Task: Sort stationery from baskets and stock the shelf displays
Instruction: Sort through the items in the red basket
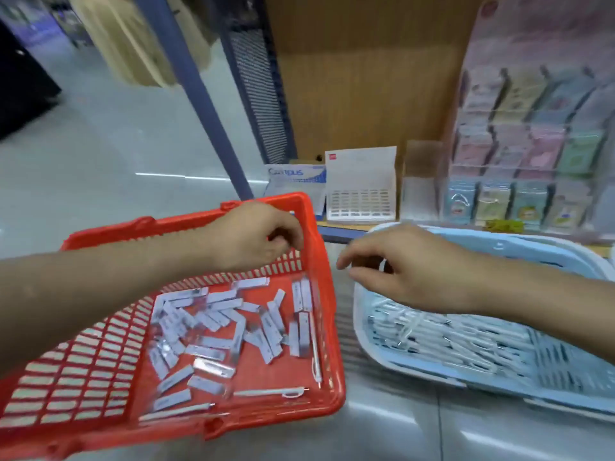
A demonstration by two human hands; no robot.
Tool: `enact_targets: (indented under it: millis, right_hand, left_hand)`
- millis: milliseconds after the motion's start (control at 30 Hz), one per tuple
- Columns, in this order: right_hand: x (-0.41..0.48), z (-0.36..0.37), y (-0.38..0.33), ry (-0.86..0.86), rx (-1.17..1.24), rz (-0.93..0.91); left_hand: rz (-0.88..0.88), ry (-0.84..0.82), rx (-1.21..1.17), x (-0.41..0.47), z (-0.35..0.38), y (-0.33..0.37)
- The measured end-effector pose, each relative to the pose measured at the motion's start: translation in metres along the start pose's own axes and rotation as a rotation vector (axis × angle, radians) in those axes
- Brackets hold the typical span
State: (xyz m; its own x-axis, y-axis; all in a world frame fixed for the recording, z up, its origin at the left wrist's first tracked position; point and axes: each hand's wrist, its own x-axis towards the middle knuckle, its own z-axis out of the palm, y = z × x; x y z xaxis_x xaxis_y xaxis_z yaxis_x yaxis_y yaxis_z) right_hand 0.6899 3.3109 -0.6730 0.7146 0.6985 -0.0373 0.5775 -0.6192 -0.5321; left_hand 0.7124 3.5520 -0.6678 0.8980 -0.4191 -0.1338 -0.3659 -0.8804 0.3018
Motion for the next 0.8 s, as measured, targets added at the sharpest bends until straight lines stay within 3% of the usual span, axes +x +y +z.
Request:
enact_targets:
  millis: [167, 267, 333, 533, 667, 800]
  right_hand:
    - [0.074, 0.056, -0.065, -0.314, -0.135, -0.123]
    - [0.115, 0.105, -0.078, -0.531, -0.252, -0.051]
    - [0.134, 0.138, -0.074, -0.586, -0.292, 0.074]
    - [0.158, 0.198, -0.04, -0.516, -0.261, 0.501]
    - [0.15, 0.232, -0.023, -0.298, 0.063, 0.931]
    - [0.146, 0.264, -0.025, -0.171, 0.287, 1.131]
  left_hand:
    - [-0.127, -0.219, 0.099, -0.075, 0.049, -0.111]
    - [-0.112, -0.318, 0.148, -0.093, 0.095, -0.151]
    - [-0.042, -0.345, 0.128, -0.096, 0.125, -0.158]
    - [0.257, -0.479, 0.163, -0.092, 0.211, -0.144]
    - [0.312, -0.439, 0.215, -0.094, 0.234, -0.135]
    - [0.25, -0.399, 0.234, -0.087, 0.233, -0.147]
